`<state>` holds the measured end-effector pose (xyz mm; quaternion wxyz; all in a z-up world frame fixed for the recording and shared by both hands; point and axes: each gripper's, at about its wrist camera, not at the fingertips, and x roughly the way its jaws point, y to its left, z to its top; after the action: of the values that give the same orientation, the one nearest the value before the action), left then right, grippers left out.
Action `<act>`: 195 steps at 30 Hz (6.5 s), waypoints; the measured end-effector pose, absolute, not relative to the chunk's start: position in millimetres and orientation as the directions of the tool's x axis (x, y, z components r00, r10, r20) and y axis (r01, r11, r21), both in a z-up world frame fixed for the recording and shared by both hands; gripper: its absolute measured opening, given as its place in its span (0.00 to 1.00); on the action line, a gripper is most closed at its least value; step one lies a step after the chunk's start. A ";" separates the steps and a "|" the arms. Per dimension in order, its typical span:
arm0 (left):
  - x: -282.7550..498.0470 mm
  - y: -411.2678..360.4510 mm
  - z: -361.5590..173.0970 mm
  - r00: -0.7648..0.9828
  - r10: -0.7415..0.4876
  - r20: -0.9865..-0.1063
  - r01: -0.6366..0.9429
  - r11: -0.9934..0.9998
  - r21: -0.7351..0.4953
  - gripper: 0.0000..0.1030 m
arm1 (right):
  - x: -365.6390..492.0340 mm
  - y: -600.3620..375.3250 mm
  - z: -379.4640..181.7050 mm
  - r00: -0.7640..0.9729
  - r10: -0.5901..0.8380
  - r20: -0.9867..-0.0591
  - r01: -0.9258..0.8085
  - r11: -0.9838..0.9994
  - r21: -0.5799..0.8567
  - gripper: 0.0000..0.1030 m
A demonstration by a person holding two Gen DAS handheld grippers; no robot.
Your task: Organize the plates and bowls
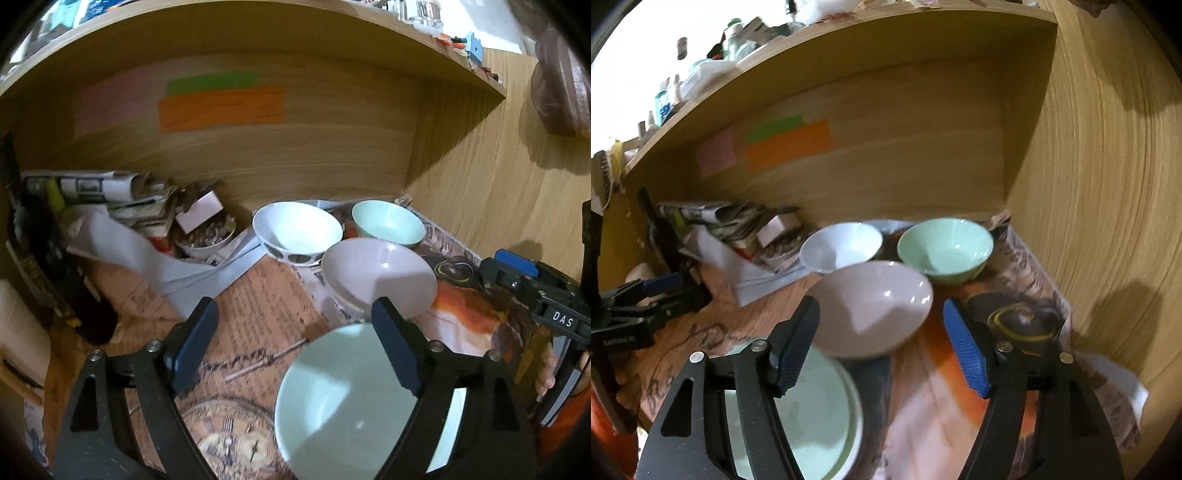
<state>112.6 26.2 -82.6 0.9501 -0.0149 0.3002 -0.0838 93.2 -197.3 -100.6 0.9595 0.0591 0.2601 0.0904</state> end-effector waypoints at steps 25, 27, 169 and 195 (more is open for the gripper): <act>246.5 -24.3 -143.7 0.626 -0.167 -0.762 0.169 0.983 -0.076 0.79 | 190.9 -210.3 -159.7 0.739 0.194 -0.646 -0.099 0.979 0.180 0.65; 252.8 -26.6 -149.7 0.607 -0.170 -0.776 0.175 0.982 -0.078 0.71 | 195.4 -210.7 -166.1 0.724 0.199 -0.660 -0.099 0.978 0.185 0.65; 31.6 172.2 -176.0 0.696 -0.070 -0.715 -0.171 0.951 -0.259 0.15 | 111.9 46.2 -184.3 0.475 0.430 -0.768 -0.516 0.843 0.154 0.24; 25.0 154.9 -112.9 0.799 -0.003 -0.601 -0.146 0.969 -0.198 0.40 | 92.6 -7.5 -124.5 0.682 0.431 -0.591 -0.467 0.878 0.101 0.66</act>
<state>25.0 154.9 -112.9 0.9411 -0.1181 0.3146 0.0380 92.6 -7.5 -124.5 0.9165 -0.0289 0.3150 0.2449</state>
